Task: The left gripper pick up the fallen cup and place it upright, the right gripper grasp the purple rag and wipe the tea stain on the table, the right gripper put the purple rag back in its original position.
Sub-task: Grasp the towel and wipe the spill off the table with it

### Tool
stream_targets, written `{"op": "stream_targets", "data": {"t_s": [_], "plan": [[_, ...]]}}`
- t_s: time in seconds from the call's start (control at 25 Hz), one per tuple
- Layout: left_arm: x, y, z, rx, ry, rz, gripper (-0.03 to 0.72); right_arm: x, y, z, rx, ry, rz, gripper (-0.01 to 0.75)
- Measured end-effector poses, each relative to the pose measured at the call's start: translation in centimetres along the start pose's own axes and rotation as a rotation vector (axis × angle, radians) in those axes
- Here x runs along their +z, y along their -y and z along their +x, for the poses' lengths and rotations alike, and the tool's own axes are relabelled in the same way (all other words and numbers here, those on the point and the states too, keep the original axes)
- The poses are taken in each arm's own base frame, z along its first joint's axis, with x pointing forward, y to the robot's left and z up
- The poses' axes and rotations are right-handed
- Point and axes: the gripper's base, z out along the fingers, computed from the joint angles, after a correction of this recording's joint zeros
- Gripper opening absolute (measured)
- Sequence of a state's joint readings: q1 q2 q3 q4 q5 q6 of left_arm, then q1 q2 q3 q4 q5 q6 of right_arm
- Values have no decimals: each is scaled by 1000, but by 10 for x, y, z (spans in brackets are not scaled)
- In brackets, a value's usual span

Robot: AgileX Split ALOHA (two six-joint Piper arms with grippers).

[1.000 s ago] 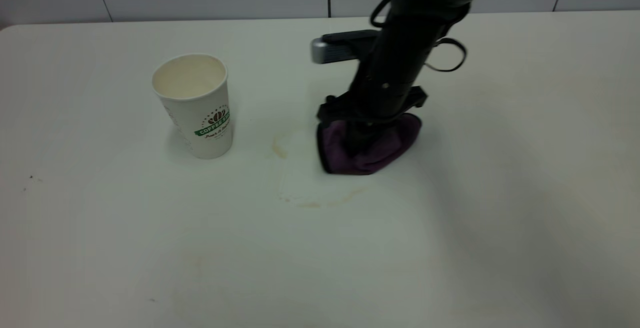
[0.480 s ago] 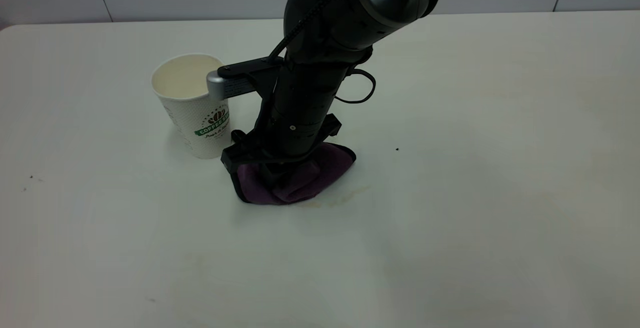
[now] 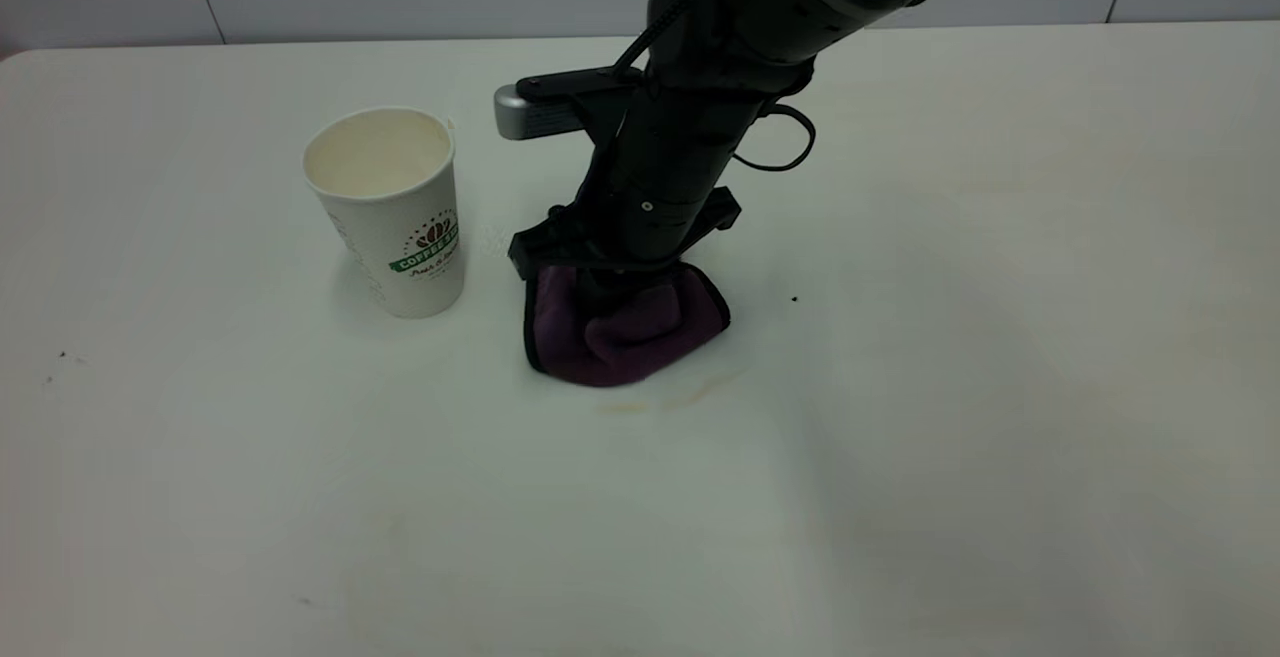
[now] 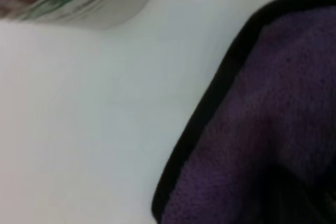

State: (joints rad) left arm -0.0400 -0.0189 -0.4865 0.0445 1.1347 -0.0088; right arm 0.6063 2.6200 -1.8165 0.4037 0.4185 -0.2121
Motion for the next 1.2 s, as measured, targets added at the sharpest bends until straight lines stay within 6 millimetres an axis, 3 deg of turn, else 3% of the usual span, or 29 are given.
{"op": "stream_targets", "data": {"t_s": [0.08,0.28,0.76,0.96,1.08,1.2], "plan": [[0,0,0,9,0,0,524,-3,18,-3,36,4,14,53],[0,0,0,3,0,0,524,-18,88,0,158,-67,52,53],[0,0,0,3,0,0,524,-66,232,38,366,-252,205,61],[0,0,0,3,0,0,524,-86,278,57,450,-268,247,67],[0,0,0,3,0,0,524,-95,295,64,488,-269,256,87],[0,0,0,3,0,0,524,-105,301,63,492,-304,254,196]]}}
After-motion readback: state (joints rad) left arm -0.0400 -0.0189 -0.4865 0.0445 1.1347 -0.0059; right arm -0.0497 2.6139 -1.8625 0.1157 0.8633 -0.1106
